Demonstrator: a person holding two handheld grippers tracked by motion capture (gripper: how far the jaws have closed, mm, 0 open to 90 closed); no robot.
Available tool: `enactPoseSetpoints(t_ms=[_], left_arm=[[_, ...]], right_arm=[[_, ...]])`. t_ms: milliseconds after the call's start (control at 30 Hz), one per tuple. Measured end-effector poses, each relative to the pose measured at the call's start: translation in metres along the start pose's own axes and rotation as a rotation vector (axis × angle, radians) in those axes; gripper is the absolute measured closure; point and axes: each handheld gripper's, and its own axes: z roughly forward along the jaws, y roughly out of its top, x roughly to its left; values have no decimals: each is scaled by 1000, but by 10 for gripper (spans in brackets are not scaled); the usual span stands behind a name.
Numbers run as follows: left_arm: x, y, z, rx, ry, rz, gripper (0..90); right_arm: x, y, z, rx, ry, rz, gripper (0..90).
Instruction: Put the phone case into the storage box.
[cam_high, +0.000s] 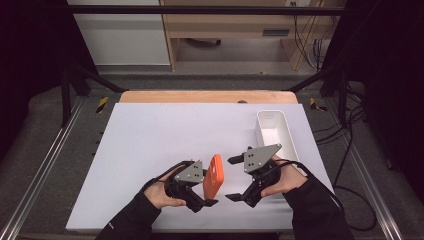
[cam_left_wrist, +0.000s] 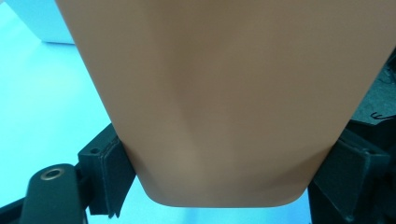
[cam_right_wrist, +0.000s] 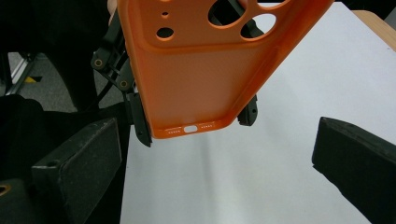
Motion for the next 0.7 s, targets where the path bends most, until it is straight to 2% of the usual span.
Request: enactPoseSetpoints(t_ms=[133, 300, 567, 700], left_arm=[[-1, 1, 1, -12, 2, 4, 153], [-1, 1, 3, -2, -10, 14, 153], [-2, 0, 7, 6, -24, 17, 153], [-3, 0, 9, 14, -32, 33, 153]], right_arm=[[0, 2, 0, -2, 5, 1, 21], [-1, 8, 2, -23, 29, 4, 28], [-3, 11, 6, -26, 58, 2, 43], [-3, 11, 7, -29, 67, 5, 49]])
